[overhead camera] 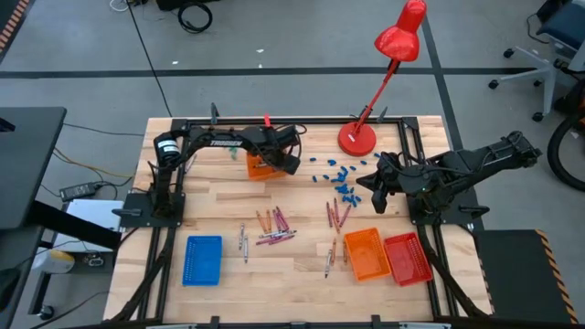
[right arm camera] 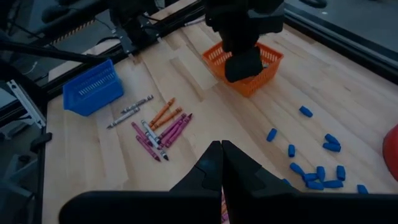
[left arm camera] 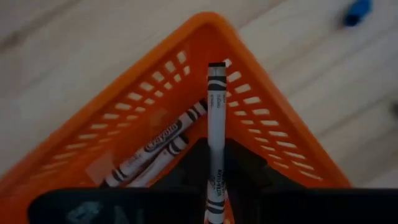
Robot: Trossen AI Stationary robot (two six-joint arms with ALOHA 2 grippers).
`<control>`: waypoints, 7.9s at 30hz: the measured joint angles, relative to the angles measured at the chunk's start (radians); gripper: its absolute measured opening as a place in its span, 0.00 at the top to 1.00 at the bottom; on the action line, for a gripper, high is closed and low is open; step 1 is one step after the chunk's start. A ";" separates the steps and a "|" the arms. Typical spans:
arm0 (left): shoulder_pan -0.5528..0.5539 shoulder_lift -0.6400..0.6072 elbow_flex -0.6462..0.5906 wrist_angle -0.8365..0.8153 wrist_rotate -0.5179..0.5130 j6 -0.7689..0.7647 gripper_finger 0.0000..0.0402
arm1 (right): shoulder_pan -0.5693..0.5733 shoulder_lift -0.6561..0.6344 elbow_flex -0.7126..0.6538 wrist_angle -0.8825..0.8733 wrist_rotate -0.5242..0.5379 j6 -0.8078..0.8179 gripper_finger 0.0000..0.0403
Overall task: Sort crayons
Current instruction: Put the black crayon into the top orange bin, then put the gray crayon into the blue bin
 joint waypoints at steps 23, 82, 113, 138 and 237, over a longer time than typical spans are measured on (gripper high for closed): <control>-0.039 -0.001 0.035 -0.186 -0.063 0.857 0.79 | 0.000 0.000 0.000 -0.002 -0.008 -0.046 0.98; 0.549 -0.379 -0.478 -0.398 -0.123 0.420 0.59 | -0.061 0.005 0.000 -0.006 -0.004 -0.105 0.98; 0.533 0.012 -0.160 -0.607 -0.175 0.492 0.65 | -0.151 0.006 0.000 0.029 -0.087 -0.113 0.98; 0.644 0.072 -0.150 -0.684 -0.188 0.546 0.65 | -0.151 0.006 0.000 0.031 -0.078 -0.100 0.98; 0.639 -0.085 -0.279 -0.463 -0.110 0.349 0.49 | -0.077 0.010 0.000 0.134 -0.096 -0.049 0.98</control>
